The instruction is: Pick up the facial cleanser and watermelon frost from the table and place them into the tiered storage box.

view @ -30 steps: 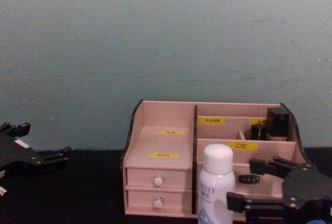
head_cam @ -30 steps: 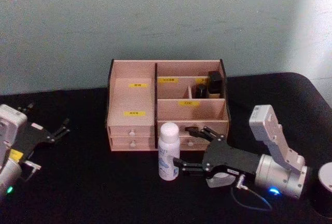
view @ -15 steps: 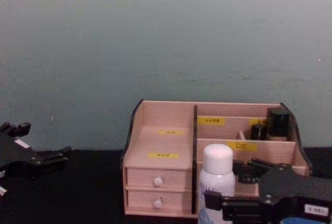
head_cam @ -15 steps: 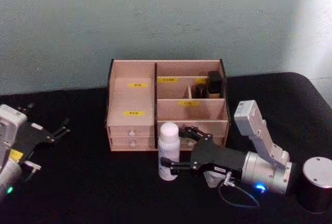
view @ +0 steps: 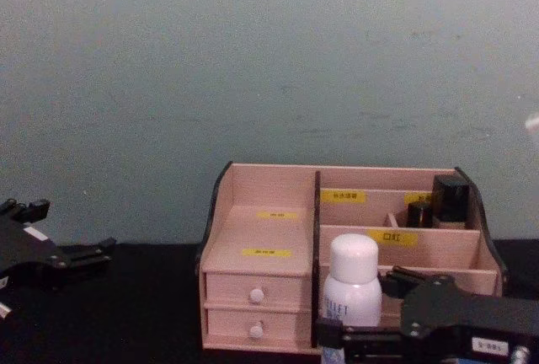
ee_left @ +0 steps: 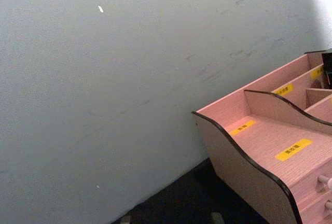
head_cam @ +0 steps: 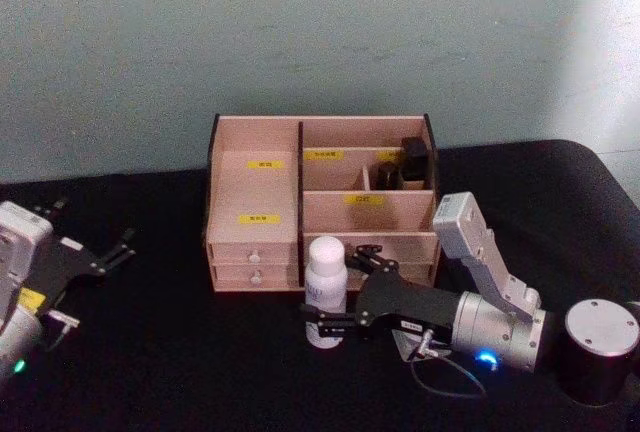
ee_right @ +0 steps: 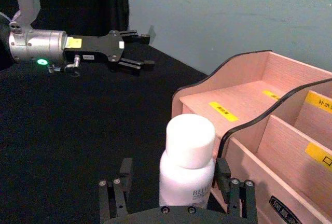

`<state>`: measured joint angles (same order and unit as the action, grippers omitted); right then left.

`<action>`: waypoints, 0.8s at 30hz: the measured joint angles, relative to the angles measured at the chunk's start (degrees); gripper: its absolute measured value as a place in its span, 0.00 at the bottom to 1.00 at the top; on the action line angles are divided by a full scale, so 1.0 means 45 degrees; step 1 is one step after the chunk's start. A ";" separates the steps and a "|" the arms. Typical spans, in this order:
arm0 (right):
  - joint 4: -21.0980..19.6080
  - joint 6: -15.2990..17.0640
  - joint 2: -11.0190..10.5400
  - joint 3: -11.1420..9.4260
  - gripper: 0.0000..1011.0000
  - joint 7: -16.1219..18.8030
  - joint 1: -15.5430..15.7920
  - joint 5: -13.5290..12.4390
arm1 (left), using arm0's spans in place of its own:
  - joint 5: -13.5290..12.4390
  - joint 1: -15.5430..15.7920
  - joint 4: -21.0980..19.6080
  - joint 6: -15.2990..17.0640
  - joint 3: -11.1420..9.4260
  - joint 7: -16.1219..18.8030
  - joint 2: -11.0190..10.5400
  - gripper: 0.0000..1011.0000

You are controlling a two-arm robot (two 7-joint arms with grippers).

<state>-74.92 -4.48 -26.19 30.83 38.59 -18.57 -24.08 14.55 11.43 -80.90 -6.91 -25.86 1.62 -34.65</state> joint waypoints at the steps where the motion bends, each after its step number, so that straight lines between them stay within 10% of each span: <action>1: 0.0046 0.0008 0.0024 0.0007 0.99 -0.0009 -0.0025 0.0008 | 0.0000 0.0000 0.0000 0.0000 0.0000 0.0000 0.0000 0.99; 24: 0.0520 0.0270 0.0271 -0.0006 0.99 -0.0329 -0.0295 0.0145 | 0.0000 0.0000 0.0000 0.0000 0.0000 0.0000 0.0000 0.99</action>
<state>-72.58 -3.27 -24.97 30.80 37.11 -19.90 -23.43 14.55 11.43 -80.90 -6.91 -25.86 1.62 -34.65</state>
